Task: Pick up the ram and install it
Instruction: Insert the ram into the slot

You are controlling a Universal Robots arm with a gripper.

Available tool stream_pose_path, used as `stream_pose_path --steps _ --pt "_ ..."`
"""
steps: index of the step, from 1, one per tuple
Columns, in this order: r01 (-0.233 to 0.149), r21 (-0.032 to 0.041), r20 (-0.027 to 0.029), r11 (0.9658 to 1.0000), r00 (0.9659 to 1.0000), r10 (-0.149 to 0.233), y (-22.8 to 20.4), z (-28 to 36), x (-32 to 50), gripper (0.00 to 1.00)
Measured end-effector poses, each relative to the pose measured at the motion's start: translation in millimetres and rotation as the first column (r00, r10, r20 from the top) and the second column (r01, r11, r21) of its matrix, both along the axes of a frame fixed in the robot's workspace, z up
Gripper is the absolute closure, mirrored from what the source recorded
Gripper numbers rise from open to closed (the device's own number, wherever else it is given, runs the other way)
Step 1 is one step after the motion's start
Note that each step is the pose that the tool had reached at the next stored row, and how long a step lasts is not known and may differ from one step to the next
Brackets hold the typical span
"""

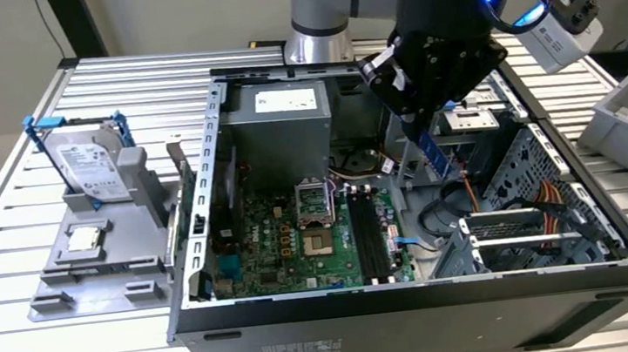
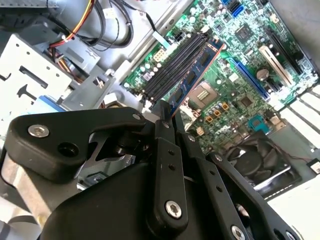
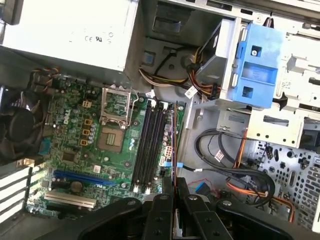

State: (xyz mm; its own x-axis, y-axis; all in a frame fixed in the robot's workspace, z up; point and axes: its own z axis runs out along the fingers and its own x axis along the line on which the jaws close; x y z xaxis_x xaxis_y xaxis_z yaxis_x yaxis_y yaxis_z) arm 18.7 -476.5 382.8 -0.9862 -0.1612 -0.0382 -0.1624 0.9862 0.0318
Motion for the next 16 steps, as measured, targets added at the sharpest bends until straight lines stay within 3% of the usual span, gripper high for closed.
stream_pose_path --steps 9,16 --pt "0.072 0.0000 0.0000 0.9974 0.9974 -0.072 0.0 0.0 0.0 1.00" --pt "0.092 0.0000 0.0000 0.9957 0.9957 -0.092 0.0 0.0 0.0 1.00"
